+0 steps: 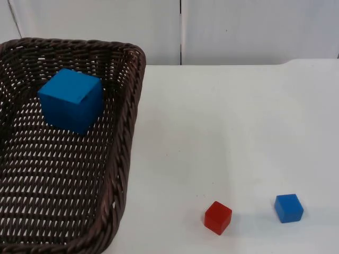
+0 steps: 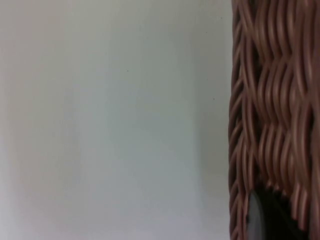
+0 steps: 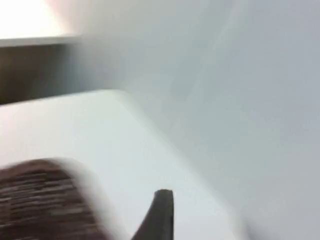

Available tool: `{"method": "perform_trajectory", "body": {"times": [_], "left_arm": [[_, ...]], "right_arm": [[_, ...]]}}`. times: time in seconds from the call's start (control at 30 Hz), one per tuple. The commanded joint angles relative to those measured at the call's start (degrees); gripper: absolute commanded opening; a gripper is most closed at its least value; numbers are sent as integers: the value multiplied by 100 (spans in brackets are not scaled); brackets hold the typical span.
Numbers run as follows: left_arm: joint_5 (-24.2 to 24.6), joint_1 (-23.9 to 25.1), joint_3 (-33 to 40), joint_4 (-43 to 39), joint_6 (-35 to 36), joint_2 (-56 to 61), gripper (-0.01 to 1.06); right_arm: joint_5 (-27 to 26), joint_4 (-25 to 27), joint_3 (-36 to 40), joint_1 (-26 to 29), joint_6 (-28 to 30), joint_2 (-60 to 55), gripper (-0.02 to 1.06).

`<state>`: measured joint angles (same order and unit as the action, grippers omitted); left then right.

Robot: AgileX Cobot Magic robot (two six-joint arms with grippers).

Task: Pick up the basket with the left hand and place the largest block into the basket with the right hand.

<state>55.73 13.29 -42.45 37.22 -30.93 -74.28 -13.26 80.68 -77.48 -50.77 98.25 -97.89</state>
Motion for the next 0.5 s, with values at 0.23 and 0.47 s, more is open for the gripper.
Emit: {"method": "perform_trajectory", "body": {"times": [0.23, 0.47], "left_arm": [[13, -10, -7, 200, -10, 57, 0], [13, -10, -7, 200, -10, 57, 0]], "right_arm": [[-3350, 1927, 175, 156, 1863, 68, 78], [-2740, 1927, 591, 15, 2059, 157, 78]]}}
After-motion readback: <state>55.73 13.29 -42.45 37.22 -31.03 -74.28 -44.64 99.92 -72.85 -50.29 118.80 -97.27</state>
